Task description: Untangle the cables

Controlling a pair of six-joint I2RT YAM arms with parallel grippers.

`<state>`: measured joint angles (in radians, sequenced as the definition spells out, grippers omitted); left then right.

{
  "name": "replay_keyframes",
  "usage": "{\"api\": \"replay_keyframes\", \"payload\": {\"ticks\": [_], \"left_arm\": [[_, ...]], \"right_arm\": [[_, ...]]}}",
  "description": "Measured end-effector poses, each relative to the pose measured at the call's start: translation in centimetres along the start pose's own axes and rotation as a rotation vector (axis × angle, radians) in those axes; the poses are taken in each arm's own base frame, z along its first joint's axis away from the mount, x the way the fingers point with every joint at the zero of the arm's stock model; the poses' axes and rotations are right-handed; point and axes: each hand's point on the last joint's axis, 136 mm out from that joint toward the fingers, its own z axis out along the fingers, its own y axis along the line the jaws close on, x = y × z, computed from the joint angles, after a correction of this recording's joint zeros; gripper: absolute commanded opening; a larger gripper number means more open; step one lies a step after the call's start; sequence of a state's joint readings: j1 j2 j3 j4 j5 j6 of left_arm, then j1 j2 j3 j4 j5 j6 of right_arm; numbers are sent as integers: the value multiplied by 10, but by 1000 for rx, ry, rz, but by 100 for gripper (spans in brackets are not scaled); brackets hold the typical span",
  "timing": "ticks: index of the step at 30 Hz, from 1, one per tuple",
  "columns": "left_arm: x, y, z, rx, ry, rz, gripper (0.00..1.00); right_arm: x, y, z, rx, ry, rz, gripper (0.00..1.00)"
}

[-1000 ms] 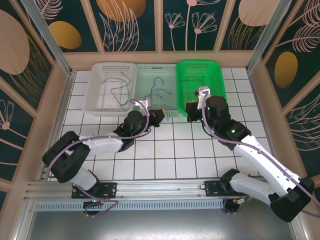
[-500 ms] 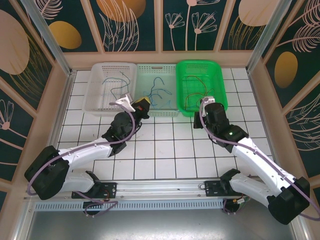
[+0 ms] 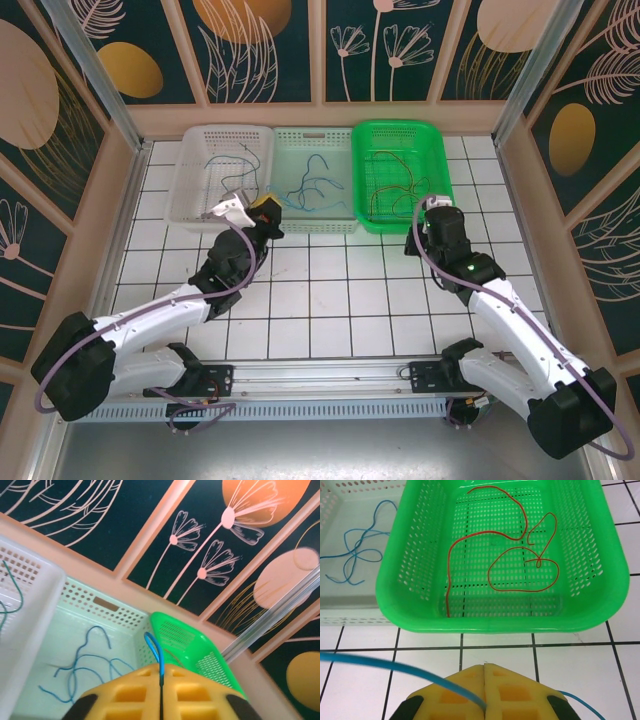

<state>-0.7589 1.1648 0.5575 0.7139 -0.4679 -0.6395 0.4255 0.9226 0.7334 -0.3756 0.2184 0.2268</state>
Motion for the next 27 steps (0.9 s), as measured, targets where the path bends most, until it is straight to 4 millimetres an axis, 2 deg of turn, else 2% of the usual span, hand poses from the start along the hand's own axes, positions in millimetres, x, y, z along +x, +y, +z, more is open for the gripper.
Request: {"api": "replay_keyframes", "payload": {"ticks": [2,4,6,8,10,13,20,27], "left_arm": [[10,1,2,-4,48,73,32],[20,-6,7,22,111,140,34],[32,-21,14,88,187,210,33],[47,-41,17,188,267,275,30],[59,-51,15,256,324,320,30],[71,-53,10,298,378,363,40],[79,-66,6,383,410,342,51],[105,-74,19,430,484,279,51]], "right_arm": [[-1,-2,0,7,-2,3,0],[-1,-2,0,7,-3,4,0],[-4,-1,-1,0,-7,5,0],[-12,3,-3,-15,-20,6,0],[-24,9,-6,-34,-36,6,0],[-43,18,-11,-69,-67,9,0],[-74,42,-29,-181,-114,17,0],[-90,66,-34,-280,-109,13,0]]}}
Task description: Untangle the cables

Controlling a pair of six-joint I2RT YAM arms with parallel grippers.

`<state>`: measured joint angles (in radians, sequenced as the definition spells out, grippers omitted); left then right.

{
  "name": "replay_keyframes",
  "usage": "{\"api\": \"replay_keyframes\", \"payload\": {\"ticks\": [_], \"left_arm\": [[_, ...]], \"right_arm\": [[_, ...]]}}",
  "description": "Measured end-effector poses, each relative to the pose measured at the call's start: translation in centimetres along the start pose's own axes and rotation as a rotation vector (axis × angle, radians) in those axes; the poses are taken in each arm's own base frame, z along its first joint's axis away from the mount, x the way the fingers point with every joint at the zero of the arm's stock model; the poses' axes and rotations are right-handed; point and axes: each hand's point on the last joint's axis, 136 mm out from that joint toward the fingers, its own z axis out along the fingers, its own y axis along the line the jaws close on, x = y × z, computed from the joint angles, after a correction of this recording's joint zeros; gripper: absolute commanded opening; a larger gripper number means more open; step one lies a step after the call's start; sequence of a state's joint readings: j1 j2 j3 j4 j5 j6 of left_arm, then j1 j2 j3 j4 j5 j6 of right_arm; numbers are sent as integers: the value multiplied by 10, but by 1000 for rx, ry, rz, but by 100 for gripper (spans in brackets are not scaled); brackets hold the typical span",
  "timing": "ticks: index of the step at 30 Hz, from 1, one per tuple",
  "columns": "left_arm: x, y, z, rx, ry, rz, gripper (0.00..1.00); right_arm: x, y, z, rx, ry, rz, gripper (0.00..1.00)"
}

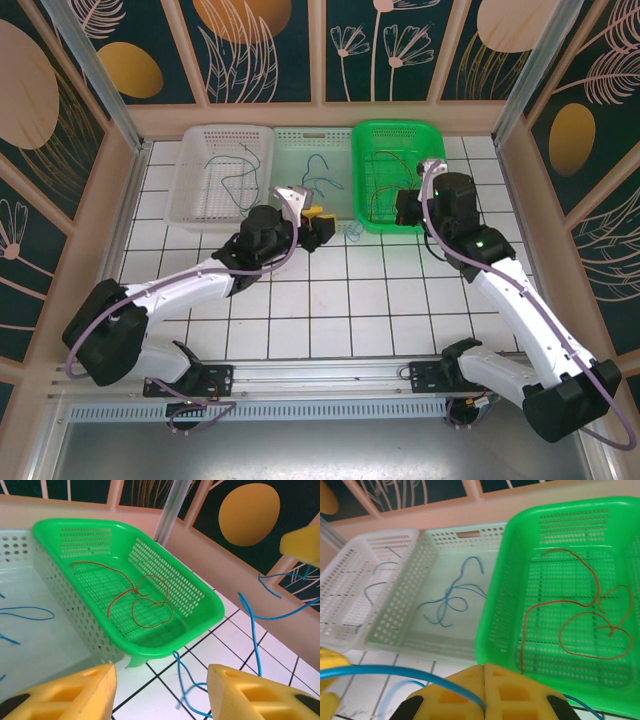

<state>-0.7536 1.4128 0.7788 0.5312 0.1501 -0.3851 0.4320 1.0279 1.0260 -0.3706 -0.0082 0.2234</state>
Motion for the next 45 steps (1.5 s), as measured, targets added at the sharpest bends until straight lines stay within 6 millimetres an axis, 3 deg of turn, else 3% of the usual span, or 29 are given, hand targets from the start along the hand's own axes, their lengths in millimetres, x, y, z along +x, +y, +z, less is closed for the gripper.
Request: {"api": "replay_keyframes", "payload": {"ticks": [7,17,22,29,35,40,45], "left_arm": [[-6,-10,10,63,-25,-52,51],[-21,-29,24,171,-66,-51,51],[-17,-23,30,142,-63,-57,53],[-29,-8,30,59,-127,-123,59],[-37,-4,27,46,-187,-181,65],[-29,3,12,32,-221,-207,68],[-48,-3,-12,55,-317,-205,71]], "right_arm": [[-18,35,0,-96,-13,-12,0],[-31,52,-1,-160,-18,-9,0],[-43,62,-8,-206,-39,-11,0],[-57,75,-17,-265,-66,-15,0],[-58,78,-18,-277,-68,-14,0],[-61,78,-18,-274,-73,-14,0],[-58,76,-10,-263,-54,-4,0]]}}
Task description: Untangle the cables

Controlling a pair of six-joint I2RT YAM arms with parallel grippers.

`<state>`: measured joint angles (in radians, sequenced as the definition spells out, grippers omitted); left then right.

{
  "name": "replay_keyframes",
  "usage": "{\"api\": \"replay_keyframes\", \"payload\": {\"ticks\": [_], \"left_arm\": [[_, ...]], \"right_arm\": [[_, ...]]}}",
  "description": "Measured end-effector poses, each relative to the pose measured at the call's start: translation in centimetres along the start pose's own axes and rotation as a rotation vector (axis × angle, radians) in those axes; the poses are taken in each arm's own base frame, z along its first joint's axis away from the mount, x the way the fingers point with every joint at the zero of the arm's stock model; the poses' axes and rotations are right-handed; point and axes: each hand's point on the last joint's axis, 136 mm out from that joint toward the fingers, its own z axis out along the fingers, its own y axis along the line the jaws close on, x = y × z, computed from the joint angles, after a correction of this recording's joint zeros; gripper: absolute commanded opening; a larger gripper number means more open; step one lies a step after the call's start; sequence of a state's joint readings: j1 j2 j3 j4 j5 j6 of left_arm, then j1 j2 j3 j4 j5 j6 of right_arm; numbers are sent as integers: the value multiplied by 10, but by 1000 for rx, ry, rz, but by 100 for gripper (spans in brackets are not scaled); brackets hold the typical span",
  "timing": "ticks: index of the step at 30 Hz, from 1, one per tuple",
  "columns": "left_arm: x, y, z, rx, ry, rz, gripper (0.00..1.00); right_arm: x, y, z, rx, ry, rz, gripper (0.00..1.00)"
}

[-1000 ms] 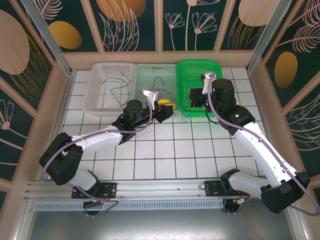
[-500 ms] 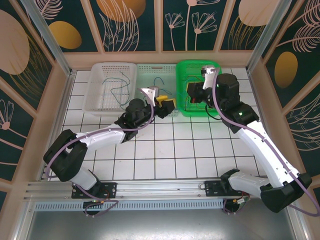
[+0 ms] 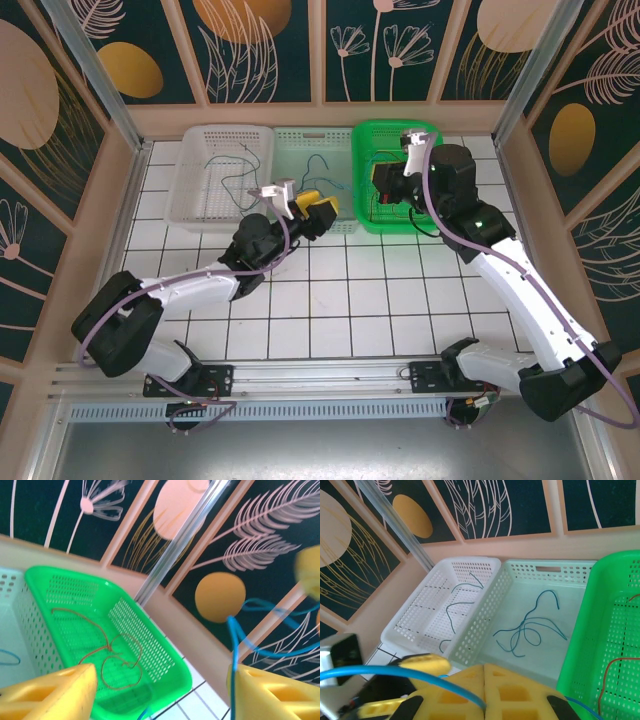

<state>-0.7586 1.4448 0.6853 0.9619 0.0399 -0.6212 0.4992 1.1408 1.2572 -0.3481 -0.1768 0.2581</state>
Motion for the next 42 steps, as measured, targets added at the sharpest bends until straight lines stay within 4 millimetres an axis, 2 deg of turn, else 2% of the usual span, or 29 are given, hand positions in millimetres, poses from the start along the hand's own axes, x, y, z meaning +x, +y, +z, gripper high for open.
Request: {"api": "replay_keyframes", "payload": {"ticks": [3,7,12,15,20,24,29,31,35,42], "left_arm": [[-10,-2,-13,11,-61,-3,67],[-7,0,-14,3,-51,10,60],[-15,-7,-7,9,-46,52,63],[-14,-11,-2,17,-16,80,59],[-14,-30,21,79,56,123,54],[-3,-26,29,81,101,139,48],[17,-20,40,84,177,149,46],[20,-21,44,91,190,153,43],[25,-24,50,110,215,166,28],[35,-35,67,162,250,177,15]], "right_arm": [[3,-3,6,9,14,14,0],[2,-4,10,12,19,20,0],[-5,-3,11,18,5,29,0],[-9,-2,12,20,-2,35,0],[-13,-1,14,18,-5,38,0],[-11,-1,17,13,4,39,0],[-10,1,19,3,12,40,0],[-11,2,19,-3,12,42,0],[-11,3,19,-11,12,42,0],[-10,7,21,-25,21,47,0]]}}
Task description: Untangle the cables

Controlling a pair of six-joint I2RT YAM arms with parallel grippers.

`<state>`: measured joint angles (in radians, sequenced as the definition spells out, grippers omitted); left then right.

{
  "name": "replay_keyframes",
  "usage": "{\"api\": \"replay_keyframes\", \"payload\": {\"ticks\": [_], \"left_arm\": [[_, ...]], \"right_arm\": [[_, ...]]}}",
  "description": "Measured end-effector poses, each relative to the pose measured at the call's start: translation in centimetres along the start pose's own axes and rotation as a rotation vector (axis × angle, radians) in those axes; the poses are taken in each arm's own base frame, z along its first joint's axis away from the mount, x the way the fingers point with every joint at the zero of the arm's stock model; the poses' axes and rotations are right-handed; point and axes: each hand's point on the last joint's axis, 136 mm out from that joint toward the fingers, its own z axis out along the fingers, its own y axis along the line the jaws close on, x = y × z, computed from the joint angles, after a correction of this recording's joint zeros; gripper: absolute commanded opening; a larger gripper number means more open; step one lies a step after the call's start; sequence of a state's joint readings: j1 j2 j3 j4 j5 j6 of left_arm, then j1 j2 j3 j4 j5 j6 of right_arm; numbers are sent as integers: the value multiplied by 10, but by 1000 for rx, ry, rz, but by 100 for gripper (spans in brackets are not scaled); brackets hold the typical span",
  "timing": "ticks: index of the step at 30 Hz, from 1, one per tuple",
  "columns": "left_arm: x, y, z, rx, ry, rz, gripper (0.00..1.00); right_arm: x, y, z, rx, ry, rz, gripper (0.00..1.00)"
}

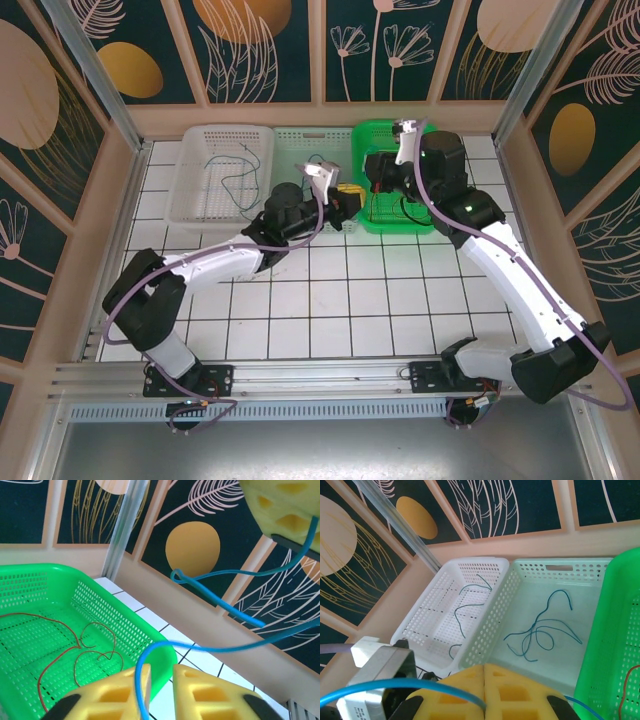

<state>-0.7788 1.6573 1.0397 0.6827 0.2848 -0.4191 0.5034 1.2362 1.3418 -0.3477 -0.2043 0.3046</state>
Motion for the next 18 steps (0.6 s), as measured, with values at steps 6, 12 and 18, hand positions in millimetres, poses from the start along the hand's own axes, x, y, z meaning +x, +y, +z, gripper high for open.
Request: {"api": "replay_keyframes", "payload": {"ticks": [6,12,18], "left_arm": [[17,7,7,-6,40,-17,1],[34,15,11,-24,81,-28,0],[54,20,12,-29,129,-43,0]], "right_arm": [[-2,3,1,-13,2,9,0],[-32,10,-9,-30,-57,2,0],[-61,13,-18,-30,-113,-20,0]]}}
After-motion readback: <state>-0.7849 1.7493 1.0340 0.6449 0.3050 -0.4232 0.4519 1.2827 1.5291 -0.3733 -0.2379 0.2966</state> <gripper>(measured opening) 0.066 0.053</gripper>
